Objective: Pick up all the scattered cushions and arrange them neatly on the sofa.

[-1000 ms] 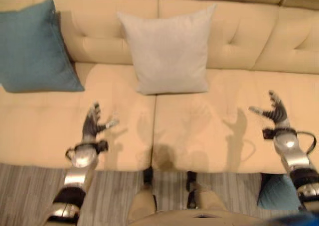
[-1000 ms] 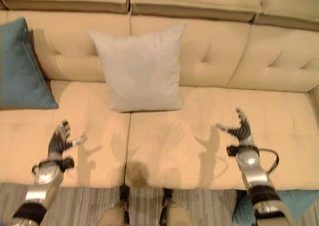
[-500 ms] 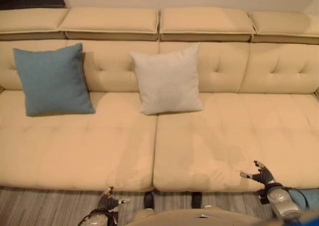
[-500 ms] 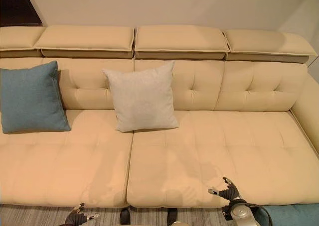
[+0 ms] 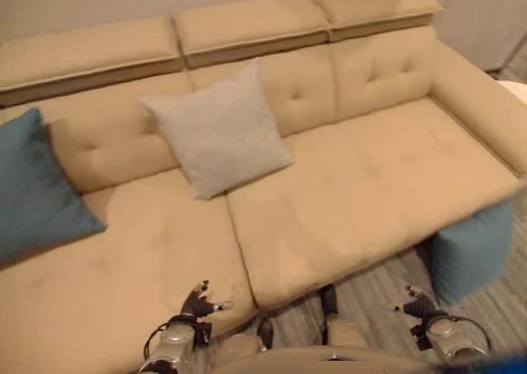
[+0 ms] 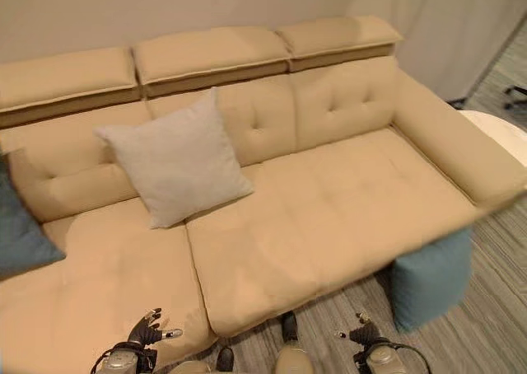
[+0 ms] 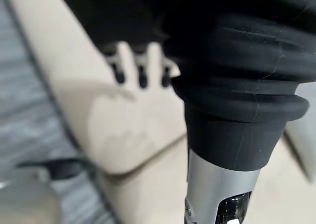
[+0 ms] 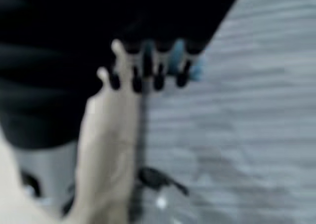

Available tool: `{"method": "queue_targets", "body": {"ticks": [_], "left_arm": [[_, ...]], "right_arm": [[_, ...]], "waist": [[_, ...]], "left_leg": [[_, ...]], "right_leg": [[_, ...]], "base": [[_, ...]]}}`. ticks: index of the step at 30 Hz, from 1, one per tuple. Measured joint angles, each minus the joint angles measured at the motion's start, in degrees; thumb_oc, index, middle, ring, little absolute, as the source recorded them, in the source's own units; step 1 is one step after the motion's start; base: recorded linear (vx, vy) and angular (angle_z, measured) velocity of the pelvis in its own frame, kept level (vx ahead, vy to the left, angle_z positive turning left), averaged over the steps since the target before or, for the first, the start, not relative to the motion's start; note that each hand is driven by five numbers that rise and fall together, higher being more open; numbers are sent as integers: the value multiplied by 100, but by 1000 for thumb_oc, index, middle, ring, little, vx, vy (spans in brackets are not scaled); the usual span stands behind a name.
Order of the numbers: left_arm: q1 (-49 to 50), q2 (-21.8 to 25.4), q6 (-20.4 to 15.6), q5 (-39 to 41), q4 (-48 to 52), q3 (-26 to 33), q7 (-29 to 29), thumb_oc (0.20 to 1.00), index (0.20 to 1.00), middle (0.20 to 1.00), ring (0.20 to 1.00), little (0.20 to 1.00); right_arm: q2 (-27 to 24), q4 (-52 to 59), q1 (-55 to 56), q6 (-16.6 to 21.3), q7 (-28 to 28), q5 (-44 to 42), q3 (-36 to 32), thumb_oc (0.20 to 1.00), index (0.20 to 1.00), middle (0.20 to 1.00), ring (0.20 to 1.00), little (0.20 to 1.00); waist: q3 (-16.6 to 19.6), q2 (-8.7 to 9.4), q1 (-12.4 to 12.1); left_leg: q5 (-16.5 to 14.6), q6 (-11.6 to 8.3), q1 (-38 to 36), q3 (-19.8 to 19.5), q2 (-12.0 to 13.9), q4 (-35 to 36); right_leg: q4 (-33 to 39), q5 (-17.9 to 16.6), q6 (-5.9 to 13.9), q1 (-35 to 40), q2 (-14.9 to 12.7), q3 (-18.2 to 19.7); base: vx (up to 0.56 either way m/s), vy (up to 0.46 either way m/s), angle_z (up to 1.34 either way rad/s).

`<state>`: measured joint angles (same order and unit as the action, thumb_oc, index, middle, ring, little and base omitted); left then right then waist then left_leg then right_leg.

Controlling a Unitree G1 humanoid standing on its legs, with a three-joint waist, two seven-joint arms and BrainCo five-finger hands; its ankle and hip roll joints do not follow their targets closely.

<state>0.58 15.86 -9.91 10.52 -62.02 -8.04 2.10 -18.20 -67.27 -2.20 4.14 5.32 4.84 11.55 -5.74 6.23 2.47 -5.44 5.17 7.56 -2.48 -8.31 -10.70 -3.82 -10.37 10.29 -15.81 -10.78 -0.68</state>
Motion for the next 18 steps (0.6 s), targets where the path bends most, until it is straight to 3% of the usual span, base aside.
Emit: {"method": "queue_targets", "body": {"ticks": [1,2,3,5,6,8,9,10,11,12,14,16,18], "left_arm": [[-7,83,95,-24,-34,-66,3,1000,1000,1000,1000,1000],[-27,26,116,-58,-56,-44,2,1000,1000,1000,1000,1000],[-58,-30,123,-58,-38,-34,-13,1000,1000,1000,1000,1000],[-53,-20,106,-54,-9,2,-33,1000,1000,1000,1000,1000],[-2,46,108,-52,-2,53,-35,1000,1000,1000,1000,1000],[114,132,109,-39,-3,152,-34,1000,1000,1000,1000,1000],[150,147,110,-37,0,143,-32,1000,1000,1000,1000,1000],[139,186,116,-38,-5,142,-35,1000,1000,1000,1000,1000],[136,144,148,-37,-40,145,-24,1000,1000,1000,1000,1000],[157,98,169,-34,-33,116,-29,1000,1000,1000,1000,1000],[186,47,196,-35,-38,76,-29,1000,1000,1000,1000,1000],[193,5,213,-41,-25,-37,-21,1000,1000,1000,1000,1000],[200,-17,227,-46,-12,-184,-37,1000,1000,1000,1000,1000]], "right_arm": [[1,-20,-81,-7,-4,2,27,1000,1000,1000,1000,1000],[-82,7,-155,-8,-1,1,26,1000,1000,1000,1000,1000],[-154,3,-134,-20,-3,2,24,1000,1000,1000,1000,1000],[-218,-4,-152,-29,-7,-2,32,1000,1000,1000,1000,1000],[-206,14,-244,-8,-2,-6,42,1000,1000,1000,1000,1000],[-207,105,-290,8,14,-12,59,1000,1000,1000,1000,1000],[-192,101,-336,9,16,-13,61,1000,1000,1000,1000,1000],[-158,58,-332,4,17,-14,57,1000,1000,1000,1000,1000],[-156,16,-363,-4,24,-15,35,1000,1000,1000,1000,1000],[-157,-6,-339,-5,43,-21,27,1000,1000,1000,1000,1000],[-146,-5,-212,-1,70,-25,29,1000,1000,1000,1000,1000],[-172,12,-58,-3,108,-113,12,1000,1000,1000,1000,1000],[-168,-11,-7,-15,154,-184,-13,1000,1000,1000,1000,1000]], "waist": [[-35,-4,-79],[-168,-214,-149],[-221,-410,-194],[-185,-592,-247],[-144,-605,-357],[-54,-511,-518],[2,-437,-614],[83,-297,-629],[60,-298,-621],[74,-330,-609],[80,-324,-624],[80,-327,-580],[109,-308,-499]], "left_leg": [[6,136,269,448,140,-204],[-8,116,185,493,270,-124],[130,95,59,469,374,117],[378,116,-148,765,598,532],[458,100,-213,971,710,685],[583,-35,-202,1301,818,841],[537,-153,-168,1325,810,862],[543,-267,-64,1329,784,829],[628,-404,-52,1318,824,830],[680,-598,-48,1306,915,848],[770,-743,-31,1292,1070,787],[853,-781,-18,1046,1133,674],[958,-764,50,675,1095,507]], "right_leg": [[577,-475,-309,88,-25,-249],[152,-4,-342,37,103,-626],[-255,318,-302,67,237,-756],[-1283,1126,-285,280,380,-1016],[-1839,1505,-345,318,369,-1227],[-2253,2050,-434,611,289,-1670],[-1982,2186,-436,789,291,-1687],[-1259,2365,-462,1100,361,-1615],[-912,2307,-759,1216,474,-1599],[-787,2276,-750,1248,597,-1538],[-779,2260,-1000,1235,787,-1431],[-853,2288,-1190,1196,852,-1412],[-846,2215,-1229,1162,874,-1291]], "base": [[-294,59,-102],[-174,26,-106],[-173,-9,-61],[-161,-62,-73],[-149,-132,-103],[-111,-169,-97],[-70,-184,-75],[-70,-218,-42],[-54,-201,-19],[-33,-134,-19],[-34,-126,-17],[-49,-66,-10],[-79,-12,-45]]}}
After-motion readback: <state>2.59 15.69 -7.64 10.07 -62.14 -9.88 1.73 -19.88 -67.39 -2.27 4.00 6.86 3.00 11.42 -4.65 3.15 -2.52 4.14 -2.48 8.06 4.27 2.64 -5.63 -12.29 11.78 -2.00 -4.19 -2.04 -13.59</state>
